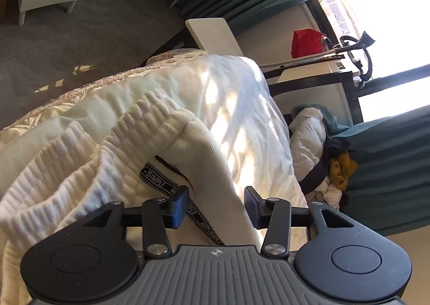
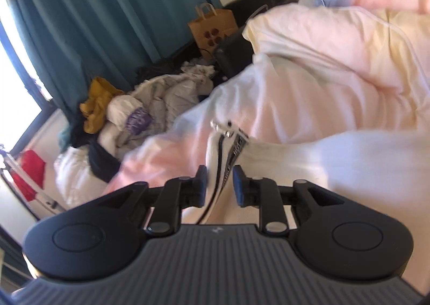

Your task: Fold clothes

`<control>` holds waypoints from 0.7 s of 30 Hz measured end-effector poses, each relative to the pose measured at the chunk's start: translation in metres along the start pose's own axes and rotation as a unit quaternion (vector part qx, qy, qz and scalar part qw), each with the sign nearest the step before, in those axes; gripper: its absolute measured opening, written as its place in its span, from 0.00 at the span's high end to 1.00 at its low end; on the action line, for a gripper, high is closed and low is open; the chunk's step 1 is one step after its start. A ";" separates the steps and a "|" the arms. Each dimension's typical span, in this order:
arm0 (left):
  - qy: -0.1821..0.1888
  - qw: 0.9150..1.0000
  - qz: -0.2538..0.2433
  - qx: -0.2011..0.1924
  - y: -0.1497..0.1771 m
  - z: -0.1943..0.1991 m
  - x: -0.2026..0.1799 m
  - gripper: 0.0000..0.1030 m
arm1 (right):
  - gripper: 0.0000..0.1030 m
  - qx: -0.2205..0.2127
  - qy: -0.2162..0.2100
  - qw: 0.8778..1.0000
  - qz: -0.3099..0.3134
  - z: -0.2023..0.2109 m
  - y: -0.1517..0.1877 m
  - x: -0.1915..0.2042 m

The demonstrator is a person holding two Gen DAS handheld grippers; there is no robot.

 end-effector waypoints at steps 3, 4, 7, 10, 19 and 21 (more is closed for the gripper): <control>0.019 1.000 -0.007 -0.019 0.013 0.038 -0.005 0.23 | 0.63 -0.001 -0.025 0.999 -0.025 0.039 -0.005 -0.011; 0.027 0.999 -0.004 -0.023 0.017 0.051 -0.005 0.22 | 0.60 0.003 -0.030 0.999 -0.039 0.052 -0.004 -0.017; 0.050 0.998 0.021 -0.021 0.032 0.086 0.002 0.21 | 0.54 0.018 -0.058 0.994 -0.091 0.090 0.008 -0.040; 0.064 0.997 0.037 -0.023 0.056 0.116 0.019 0.20 | 0.52 0.038 -0.070 0.989 -0.127 0.116 0.024 -0.065; 0.070 0.989 0.130 -0.013 0.122 0.108 0.091 0.20 | 0.44 0.136 -0.101 0.958 -0.230 0.133 0.072 -0.108; 0.072 0.988 0.139 -0.006 0.125 0.094 0.097 0.20 | 0.43 0.140 -0.111 0.955 -0.236 0.129 0.076 -0.109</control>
Point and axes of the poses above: each gripper's, at about its wrist camera, not at the fingertips, and z roughly against the way its jaws point, x to its left, y to its underside, the point moved 5 cm from there along -z, roughly the way its jaws point, and after that the axes turned 11 degrees about z, right-handed, at the moved point
